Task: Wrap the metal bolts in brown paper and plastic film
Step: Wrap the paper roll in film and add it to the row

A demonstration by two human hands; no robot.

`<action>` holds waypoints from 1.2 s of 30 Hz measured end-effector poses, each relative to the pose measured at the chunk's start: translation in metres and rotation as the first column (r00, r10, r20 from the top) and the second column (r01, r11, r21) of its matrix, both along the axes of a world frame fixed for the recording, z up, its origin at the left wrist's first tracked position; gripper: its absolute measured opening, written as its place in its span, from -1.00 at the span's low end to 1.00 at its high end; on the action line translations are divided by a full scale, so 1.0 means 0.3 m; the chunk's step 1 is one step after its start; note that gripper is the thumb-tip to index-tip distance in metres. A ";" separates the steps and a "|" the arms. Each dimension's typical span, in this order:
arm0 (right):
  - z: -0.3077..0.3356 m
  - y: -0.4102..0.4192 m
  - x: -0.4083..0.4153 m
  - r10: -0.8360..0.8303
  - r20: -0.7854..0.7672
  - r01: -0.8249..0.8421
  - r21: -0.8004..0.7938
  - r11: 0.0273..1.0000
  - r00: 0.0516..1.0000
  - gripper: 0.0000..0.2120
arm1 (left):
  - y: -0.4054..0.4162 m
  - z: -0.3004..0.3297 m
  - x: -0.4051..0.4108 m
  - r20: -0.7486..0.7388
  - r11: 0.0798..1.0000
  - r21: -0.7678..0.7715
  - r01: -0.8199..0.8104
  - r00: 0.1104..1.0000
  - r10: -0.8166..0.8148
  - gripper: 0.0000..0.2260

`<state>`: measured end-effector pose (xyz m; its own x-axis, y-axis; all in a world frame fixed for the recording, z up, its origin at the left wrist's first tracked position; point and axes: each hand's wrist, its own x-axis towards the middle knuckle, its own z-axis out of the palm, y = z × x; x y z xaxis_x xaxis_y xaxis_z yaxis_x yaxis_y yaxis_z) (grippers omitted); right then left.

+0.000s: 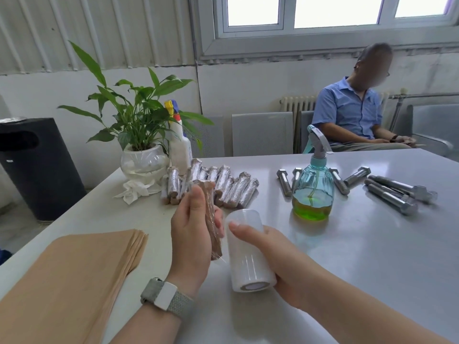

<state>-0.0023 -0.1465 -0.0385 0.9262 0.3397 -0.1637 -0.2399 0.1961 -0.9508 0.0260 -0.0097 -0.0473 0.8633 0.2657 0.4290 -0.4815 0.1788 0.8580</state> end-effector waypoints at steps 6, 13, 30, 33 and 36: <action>0.012 -0.022 0.003 0.106 0.021 -0.107 0.037 0.994 0.994 -0.82 | 0.019 -0.010 0.018 -0.124 0.998 0.043 0.043 0.992 -0.037 -0.42; 0.023 -0.059 0.024 0.102 -0.086 -0.104 -0.016 0.994 0.991 -0.71 | 0.018 -0.028 0.032 -0.243 0.985 0.092 0.145 0.963 -0.119 -0.30; 0.024 -0.129 0.092 0.030 0.073 -0.006 -0.313 0.950 0.997 -0.75 | -0.015 -0.034 0.019 -0.409 0.924 0.042 0.381 0.850 -0.332 -0.33; 0.021 -0.142 0.097 0.038 0.051 -0.020 -0.307 0.952 0.998 -0.71 | -0.020 -0.037 0.012 -0.415 0.900 0.032 0.434 0.825 -0.384 -0.36; 0.017 -0.144 0.098 0.043 0.034 -0.029 -0.332 0.943 0.999 -0.62 | -0.022 -0.037 0.010 -0.410 0.894 0.079 0.441 0.832 -0.374 -0.35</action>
<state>0.0271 -0.1896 -0.0333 0.9226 0.3055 -0.2356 -0.2013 -0.1400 -0.9695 0.0289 -0.0163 -0.0586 0.9799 -0.1914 0.0565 -0.0321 0.1282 0.9912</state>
